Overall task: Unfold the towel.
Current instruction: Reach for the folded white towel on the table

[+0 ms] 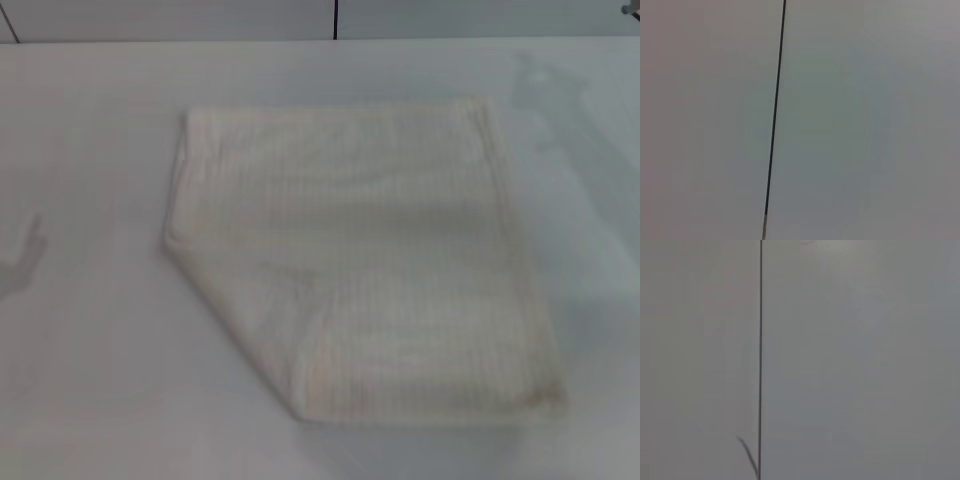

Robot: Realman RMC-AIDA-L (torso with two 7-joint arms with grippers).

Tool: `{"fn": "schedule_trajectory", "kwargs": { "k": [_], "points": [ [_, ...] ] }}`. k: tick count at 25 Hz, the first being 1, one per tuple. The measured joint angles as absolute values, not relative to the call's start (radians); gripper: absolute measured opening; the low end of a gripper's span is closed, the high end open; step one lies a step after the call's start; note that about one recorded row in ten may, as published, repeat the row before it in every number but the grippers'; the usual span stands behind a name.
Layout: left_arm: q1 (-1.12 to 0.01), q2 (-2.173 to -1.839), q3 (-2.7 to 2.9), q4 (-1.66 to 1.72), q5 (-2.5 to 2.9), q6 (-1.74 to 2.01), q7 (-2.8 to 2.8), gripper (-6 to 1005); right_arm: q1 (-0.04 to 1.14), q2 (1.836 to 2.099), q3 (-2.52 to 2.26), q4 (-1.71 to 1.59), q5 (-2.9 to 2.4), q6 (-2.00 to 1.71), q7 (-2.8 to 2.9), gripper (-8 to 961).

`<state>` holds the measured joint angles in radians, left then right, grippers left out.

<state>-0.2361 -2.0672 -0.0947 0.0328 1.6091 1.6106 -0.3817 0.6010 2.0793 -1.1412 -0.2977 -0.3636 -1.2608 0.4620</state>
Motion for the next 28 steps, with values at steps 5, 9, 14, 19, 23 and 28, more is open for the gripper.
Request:
{"fn": "schedule_trajectory", "kwargs": {
  "k": [5,9,14,19,23,28],
  "points": [
    [-0.235,-2.068,-0.096,0.026,1.609,1.612,-0.377,786,0.607,2.078,-1.141,-0.292,-0.364,-1.261,0.461,-2],
    [-0.227,-2.068,-0.099,0.022,1.609,1.62,-0.374,786,0.609,2.078,-1.143,-0.296,-0.364,-1.261,0.46,-3],
    [-0.22,-2.069,-0.182,-0.055,1.608,1.621,-0.27,787,0.616,2.08,-1.143,-0.287,-0.364,-1.261,0.46,-3],
    [-0.218,-2.069,-0.232,-0.114,1.608,1.623,-0.184,787,0.619,2.08,-1.144,-0.287,-0.364,-1.261,0.46,-2],
    [-0.22,-2.069,-0.234,-0.116,1.608,1.623,-0.184,788,0.621,2.081,-1.148,-0.287,-0.364,-1.261,0.46,-2],
    [-0.226,-2.069,-0.241,-0.113,1.609,1.625,-0.179,788,0.626,2.082,-1.15,-0.287,-0.364,-1.261,0.46,-2]
  ]
}}
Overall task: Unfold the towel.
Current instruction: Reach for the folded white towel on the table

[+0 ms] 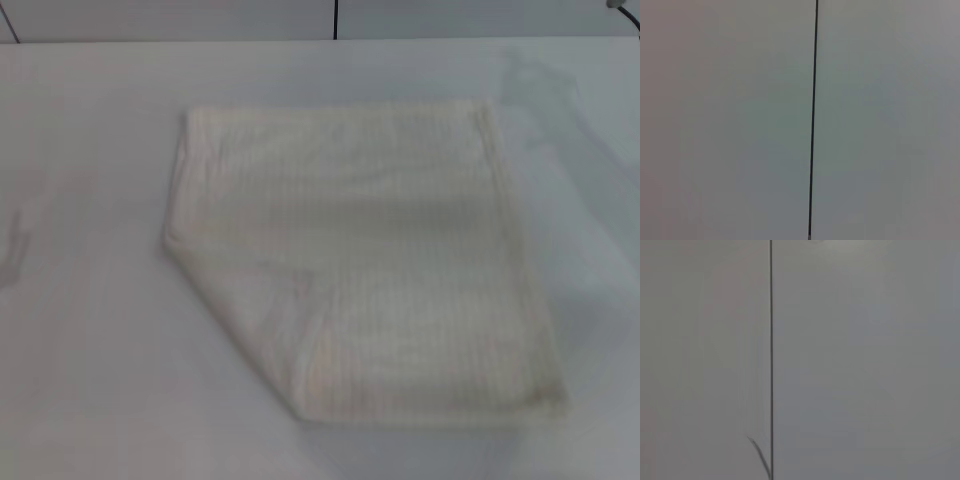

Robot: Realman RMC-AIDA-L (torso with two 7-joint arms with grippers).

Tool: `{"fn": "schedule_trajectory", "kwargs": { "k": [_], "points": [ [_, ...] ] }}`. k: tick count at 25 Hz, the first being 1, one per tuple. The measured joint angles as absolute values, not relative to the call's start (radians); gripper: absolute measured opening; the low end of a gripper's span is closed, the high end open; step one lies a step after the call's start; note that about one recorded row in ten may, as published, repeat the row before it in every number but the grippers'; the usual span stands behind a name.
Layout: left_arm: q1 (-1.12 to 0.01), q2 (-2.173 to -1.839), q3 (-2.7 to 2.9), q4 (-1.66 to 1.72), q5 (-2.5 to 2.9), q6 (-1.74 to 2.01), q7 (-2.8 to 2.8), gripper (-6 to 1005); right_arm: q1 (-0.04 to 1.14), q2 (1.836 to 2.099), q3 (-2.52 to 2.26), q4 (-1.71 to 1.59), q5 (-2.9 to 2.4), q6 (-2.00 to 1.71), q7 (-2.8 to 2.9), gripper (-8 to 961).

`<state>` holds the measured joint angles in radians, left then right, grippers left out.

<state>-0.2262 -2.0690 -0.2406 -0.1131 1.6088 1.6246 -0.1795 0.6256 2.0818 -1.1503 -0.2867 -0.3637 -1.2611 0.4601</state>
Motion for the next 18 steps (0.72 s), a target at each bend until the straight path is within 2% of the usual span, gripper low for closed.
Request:
{"fn": "schedule_trajectory", "kwargs": {
  "k": [12,18],
  "points": [
    [-0.233,-2.07,-0.249,-0.151,1.614,1.63,-0.004,790,0.66,2.074,-1.206,-0.281,-0.374,-1.125,0.493,-2],
    [-0.255,-2.071,-0.247,-0.158,1.619,1.628,-0.003,790,0.671,2.047,-1.335,-0.376,-0.425,-0.915,0.625,-3]
  ]
}}
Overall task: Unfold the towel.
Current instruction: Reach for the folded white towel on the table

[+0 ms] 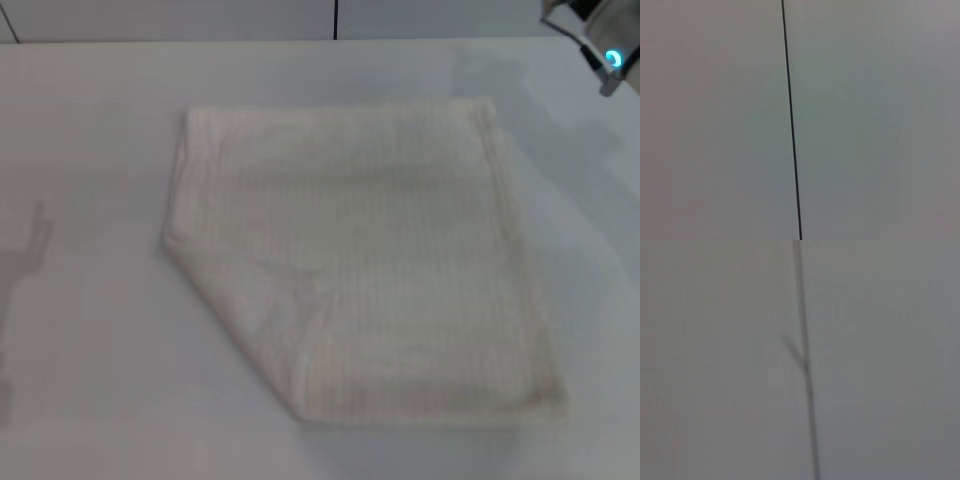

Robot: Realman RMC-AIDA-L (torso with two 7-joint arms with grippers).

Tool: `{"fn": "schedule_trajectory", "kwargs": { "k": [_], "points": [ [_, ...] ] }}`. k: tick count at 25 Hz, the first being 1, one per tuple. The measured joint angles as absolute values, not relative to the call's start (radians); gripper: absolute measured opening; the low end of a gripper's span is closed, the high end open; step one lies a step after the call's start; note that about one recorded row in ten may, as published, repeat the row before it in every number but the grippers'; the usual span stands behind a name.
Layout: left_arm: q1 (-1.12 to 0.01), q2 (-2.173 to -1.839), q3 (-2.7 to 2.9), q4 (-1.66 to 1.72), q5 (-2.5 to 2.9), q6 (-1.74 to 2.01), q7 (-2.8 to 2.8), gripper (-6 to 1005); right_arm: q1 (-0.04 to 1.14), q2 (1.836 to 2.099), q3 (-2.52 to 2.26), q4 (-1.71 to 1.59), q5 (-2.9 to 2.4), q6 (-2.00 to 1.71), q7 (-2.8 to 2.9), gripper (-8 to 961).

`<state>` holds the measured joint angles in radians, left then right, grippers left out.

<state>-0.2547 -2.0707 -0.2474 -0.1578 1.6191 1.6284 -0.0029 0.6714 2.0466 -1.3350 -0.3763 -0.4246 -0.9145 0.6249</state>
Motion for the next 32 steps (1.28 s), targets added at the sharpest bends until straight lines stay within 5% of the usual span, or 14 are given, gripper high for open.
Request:
{"fn": "schedule_trajectory", "kwargs": {
  "k": [13,32],
  "points": [
    [-0.239,-2.063,-0.208,-0.139,1.685,1.752,-0.051,783,0.84,1.916,-1.343,-0.52,-1.632,-0.76,1.72,-3],
    [-0.319,-2.061,0.066,0.137,1.716,1.762,-0.585,783,0.906,1.886,-1.105,-0.626,-2.287,-1.131,2.118,-2]
  ]
}}
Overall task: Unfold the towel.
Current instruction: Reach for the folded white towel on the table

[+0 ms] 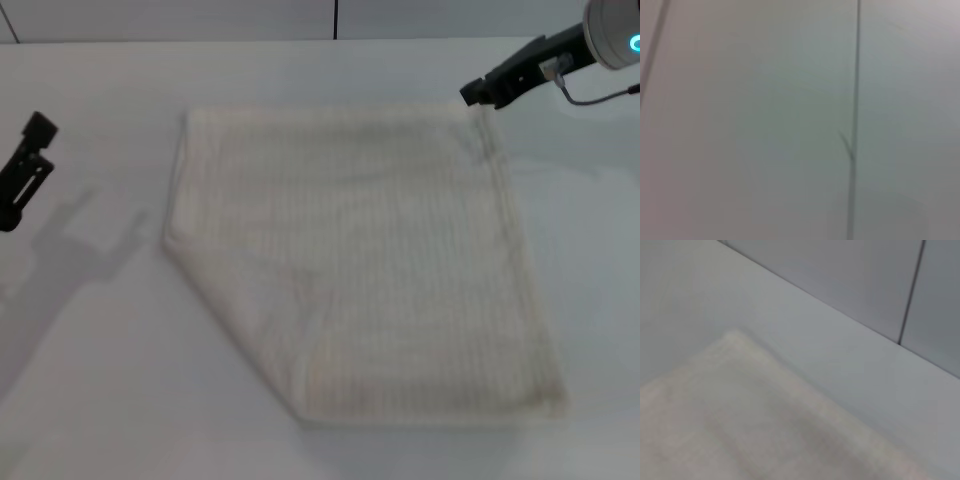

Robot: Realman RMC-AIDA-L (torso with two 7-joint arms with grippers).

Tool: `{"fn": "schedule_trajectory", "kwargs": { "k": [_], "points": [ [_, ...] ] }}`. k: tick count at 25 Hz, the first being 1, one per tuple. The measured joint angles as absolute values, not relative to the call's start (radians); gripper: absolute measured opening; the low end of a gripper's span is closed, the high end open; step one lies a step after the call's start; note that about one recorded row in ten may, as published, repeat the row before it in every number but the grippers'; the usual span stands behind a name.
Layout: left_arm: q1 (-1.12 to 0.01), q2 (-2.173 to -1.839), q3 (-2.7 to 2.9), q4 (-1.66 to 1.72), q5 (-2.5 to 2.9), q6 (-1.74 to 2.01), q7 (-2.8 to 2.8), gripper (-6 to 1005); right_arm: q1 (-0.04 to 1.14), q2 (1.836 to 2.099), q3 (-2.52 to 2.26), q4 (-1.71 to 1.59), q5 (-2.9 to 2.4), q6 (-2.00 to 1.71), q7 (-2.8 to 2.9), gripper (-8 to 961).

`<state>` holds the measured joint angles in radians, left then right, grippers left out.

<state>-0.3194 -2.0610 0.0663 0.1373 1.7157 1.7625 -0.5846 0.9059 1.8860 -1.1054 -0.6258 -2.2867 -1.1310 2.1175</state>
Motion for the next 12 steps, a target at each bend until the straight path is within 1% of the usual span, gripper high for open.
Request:
{"fn": "schedule_trajectory", "kwargs": {
  "k": [5,8,9,12],
  "points": [
    [-0.368,-2.06,0.22,0.277,1.716,1.695,-0.849,783,0.889,1.886,-1.104,-0.586,-2.299,-1.072,2.132,-2],
    [-0.373,-2.06,0.25,0.297,1.716,1.681,-0.885,783,0.872,1.885,-1.104,-0.565,-2.305,-1.018,2.147,-2],
    [-0.383,-2.058,0.353,0.365,1.716,1.644,-0.981,783,0.865,1.885,-1.104,-0.561,-2.305,-1.002,2.154,-2],
    [-0.384,-2.058,0.428,0.416,1.716,1.627,-1.041,782,0.852,1.885,-1.097,-0.56,-2.302,-0.98,2.159,-2]
  ]
}}
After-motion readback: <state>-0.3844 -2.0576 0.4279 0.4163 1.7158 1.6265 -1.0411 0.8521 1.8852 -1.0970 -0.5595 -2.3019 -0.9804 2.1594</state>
